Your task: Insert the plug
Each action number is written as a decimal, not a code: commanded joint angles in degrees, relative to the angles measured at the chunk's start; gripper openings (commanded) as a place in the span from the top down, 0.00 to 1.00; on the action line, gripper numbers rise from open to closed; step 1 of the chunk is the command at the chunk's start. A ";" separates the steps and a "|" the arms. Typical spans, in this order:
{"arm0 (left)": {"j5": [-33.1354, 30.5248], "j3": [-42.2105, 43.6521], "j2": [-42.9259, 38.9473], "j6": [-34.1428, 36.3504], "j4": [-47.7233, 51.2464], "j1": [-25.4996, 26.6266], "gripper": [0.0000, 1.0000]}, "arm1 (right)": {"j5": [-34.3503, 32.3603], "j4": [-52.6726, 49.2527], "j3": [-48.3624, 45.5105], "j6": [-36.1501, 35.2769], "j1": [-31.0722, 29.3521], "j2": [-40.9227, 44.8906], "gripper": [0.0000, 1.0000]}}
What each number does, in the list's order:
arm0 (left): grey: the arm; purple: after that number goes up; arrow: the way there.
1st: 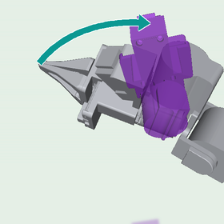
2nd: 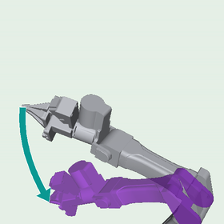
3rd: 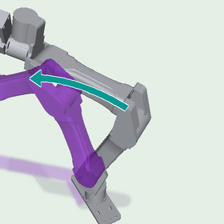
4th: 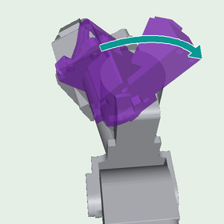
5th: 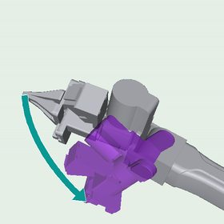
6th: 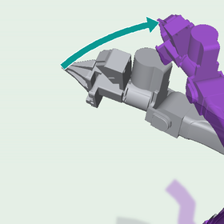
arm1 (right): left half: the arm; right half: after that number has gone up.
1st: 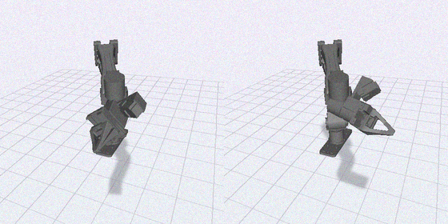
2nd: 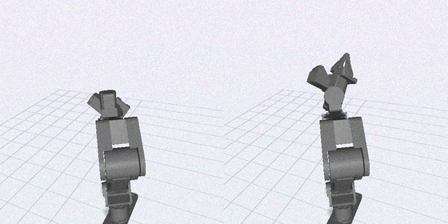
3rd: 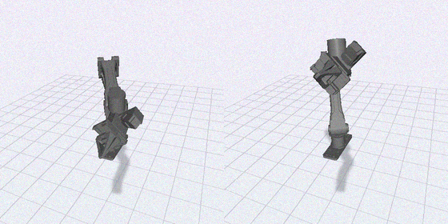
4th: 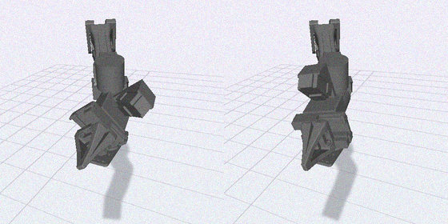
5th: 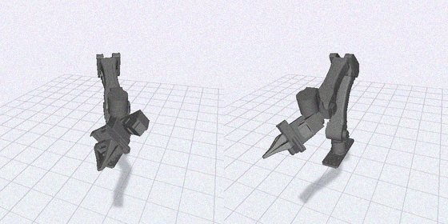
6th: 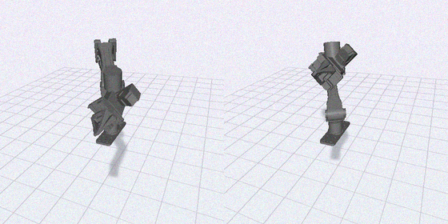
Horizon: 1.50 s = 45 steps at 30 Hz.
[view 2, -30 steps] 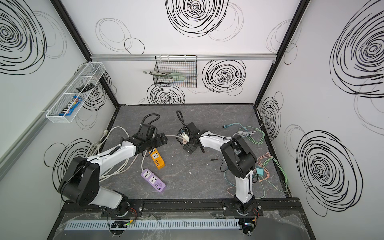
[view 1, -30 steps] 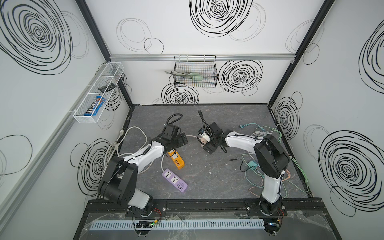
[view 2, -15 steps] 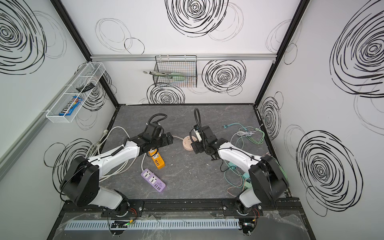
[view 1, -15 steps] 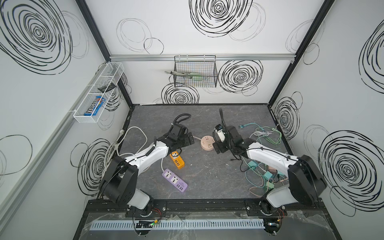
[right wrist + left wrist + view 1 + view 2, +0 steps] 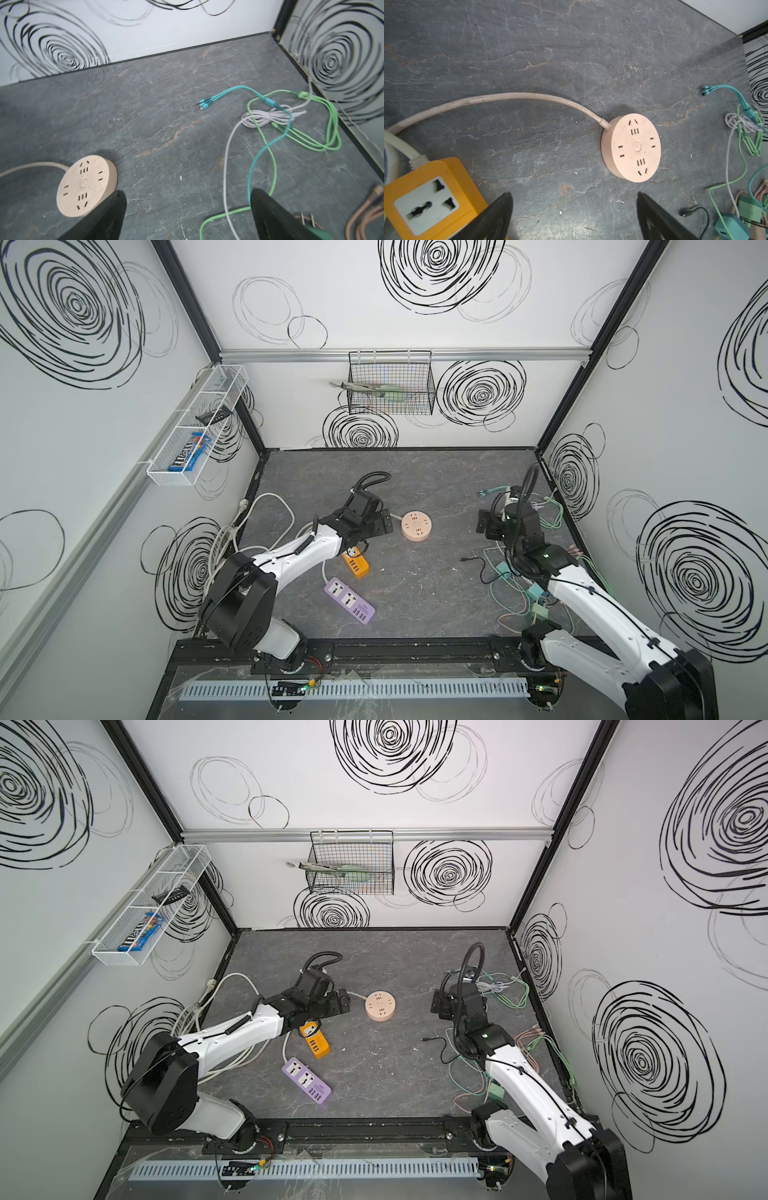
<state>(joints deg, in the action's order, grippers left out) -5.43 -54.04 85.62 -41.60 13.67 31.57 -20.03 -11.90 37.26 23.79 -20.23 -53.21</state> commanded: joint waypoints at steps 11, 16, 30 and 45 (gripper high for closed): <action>-1.25 -2.65 0.86 1.61 0.06 -0.37 0.04 | 21.30 -21.28 -1.11 11.40 22.27 3.49 0.03; -1.08 -2.66 1.65 1.83 -0.04 -0.45 0.04 | 20.43 -28.52 3.28 13.83 24.88 -3.40 0.03; -0.21 -1.42 2.00 2.32 -0.88 -1.98 0.04 | 30.76 -19.45 -1.75 10.89 24.81 -0.17 0.59; 1.56 -0.63 1.83 2.38 -1.72 -3.03 0.04 | 24.89 -12.70 9.25 3.20 20.97 -1.01 1.00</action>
<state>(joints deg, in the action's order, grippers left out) -4.08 -55.18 87.29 -39.81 13.54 28.80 9.28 -27.92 42.11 29.89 1.30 -54.26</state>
